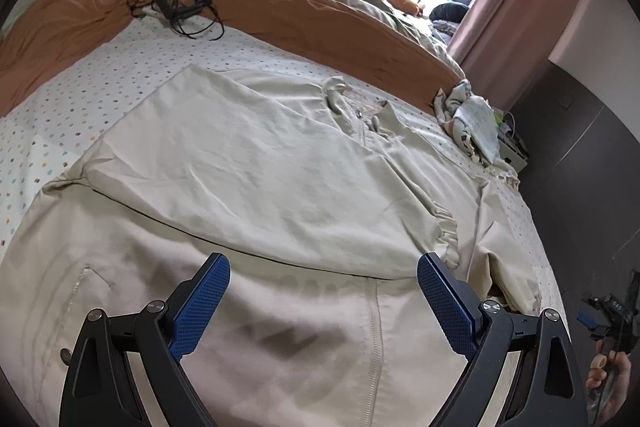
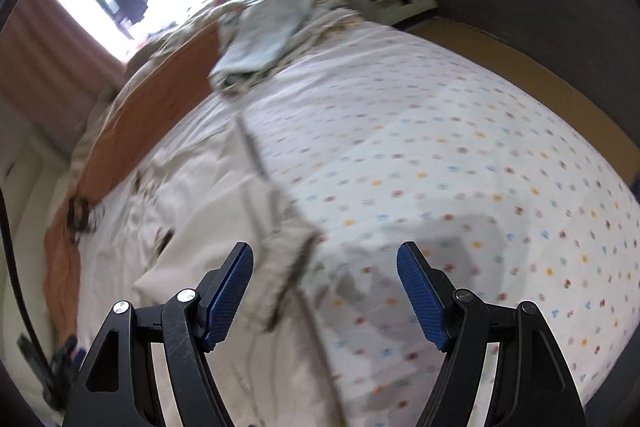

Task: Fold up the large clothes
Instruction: 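Grasp the coat sleeve cuff with the right tool and lift it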

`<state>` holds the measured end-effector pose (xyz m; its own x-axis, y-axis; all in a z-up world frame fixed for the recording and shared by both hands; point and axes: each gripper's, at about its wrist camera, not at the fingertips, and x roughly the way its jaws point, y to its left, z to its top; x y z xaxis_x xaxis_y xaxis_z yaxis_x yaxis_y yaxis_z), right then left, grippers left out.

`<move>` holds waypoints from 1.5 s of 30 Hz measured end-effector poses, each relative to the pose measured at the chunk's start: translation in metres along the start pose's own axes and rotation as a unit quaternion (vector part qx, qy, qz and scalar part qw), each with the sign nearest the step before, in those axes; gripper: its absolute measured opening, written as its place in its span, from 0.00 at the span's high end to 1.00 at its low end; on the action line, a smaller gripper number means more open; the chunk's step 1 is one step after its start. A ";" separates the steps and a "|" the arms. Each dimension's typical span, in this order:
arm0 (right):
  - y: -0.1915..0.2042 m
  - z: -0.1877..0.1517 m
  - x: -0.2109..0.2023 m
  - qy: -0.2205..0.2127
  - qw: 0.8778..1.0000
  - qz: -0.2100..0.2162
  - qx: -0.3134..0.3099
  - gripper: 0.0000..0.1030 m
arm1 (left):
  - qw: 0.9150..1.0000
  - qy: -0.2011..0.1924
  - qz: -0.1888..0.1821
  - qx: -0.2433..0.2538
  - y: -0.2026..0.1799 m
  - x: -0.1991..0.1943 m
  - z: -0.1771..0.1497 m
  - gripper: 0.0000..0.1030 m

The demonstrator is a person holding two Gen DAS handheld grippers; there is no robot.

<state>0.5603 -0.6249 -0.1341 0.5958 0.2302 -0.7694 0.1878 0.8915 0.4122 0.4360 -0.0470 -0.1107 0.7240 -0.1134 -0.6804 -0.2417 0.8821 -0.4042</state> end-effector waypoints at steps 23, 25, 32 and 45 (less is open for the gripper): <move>0.034 -0.017 0.113 0.063 0.996 0.056 0.026 0.35 | 0.998 0.016 -0.026 -0.063 0.015 -0.001 0.005 0.08; 0.042 -0.016 0.122 0.077 0.995 0.058 0.028 0.55 | 0.997 0.019 -0.024 -0.065 0.017 0.001 0.005 0.08; 0.097 0.002 0.083 0.016 0.998 0.005 -0.066 0.79 | 0.996 0.019 -0.027 -0.080 0.026 0.001 0.006 0.08; 0.261 0.043 -0.002 -0.037 0.981 0.073 -0.174 0.82 | 0.994 -0.006 -0.031 -0.108 0.045 -0.013 0.015 0.08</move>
<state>0.6419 -0.4099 -0.0038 0.6541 0.3472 -0.6721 -0.1741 0.9337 0.3128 0.4256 0.0007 -0.1109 0.7491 -0.1574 -0.6435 -0.3287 0.7550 -0.5674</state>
